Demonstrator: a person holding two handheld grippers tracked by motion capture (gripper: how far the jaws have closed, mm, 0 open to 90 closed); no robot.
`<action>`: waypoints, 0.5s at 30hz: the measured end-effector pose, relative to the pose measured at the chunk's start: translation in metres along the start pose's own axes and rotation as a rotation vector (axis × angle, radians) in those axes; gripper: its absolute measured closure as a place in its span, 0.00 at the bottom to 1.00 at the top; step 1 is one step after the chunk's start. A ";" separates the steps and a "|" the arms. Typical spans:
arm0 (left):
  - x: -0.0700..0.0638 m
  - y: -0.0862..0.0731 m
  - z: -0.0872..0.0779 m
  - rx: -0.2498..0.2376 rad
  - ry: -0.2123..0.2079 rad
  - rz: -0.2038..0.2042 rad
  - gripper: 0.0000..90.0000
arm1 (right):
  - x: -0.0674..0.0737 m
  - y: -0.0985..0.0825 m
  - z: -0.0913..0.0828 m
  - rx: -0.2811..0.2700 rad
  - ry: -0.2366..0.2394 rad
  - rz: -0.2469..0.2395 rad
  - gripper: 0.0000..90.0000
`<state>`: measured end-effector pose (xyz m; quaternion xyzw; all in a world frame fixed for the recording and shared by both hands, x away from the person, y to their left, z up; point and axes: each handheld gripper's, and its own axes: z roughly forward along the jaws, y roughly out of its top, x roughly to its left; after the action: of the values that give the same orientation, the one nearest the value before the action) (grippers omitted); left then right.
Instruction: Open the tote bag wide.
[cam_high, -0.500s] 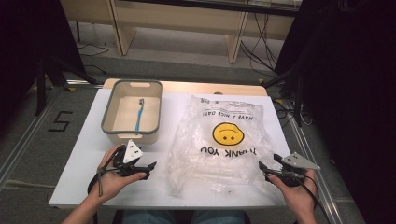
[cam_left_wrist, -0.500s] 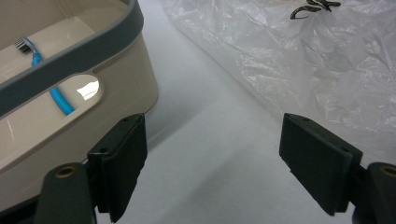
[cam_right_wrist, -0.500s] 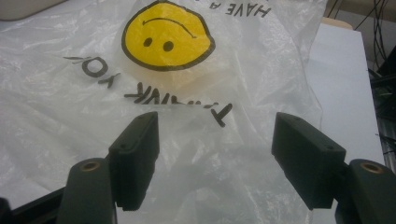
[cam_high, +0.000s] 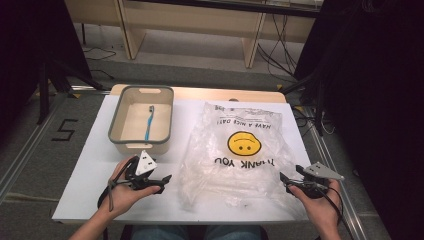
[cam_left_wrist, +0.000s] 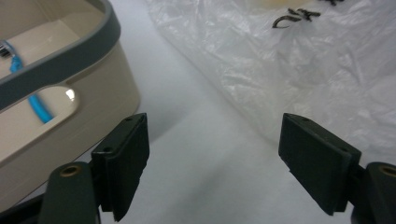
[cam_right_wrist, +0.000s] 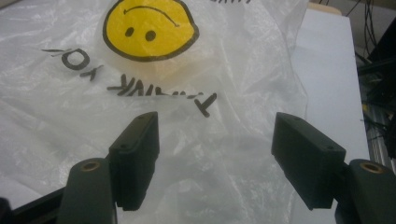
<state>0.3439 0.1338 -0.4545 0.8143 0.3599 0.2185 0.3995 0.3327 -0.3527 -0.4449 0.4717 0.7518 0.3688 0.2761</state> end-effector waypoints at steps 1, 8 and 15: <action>-0.004 0.004 -0.001 -0.014 -0.030 -0.009 0.28 | 0.000 0.000 0.000 0.011 0.003 0.004 0.37; -0.025 0.016 0.002 -0.017 -0.122 -0.010 0.28 | 0.002 0.005 0.000 0.093 0.041 0.005 0.38; -0.049 0.026 0.020 0.079 -0.181 0.053 0.28 | 0.006 0.003 0.005 0.189 0.077 -0.018 0.38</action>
<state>0.3352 0.0758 -0.4488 0.8552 0.3088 0.1401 0.3920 0.3354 -0.3451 -0.4461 0.4744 0.7974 0.3118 0.2046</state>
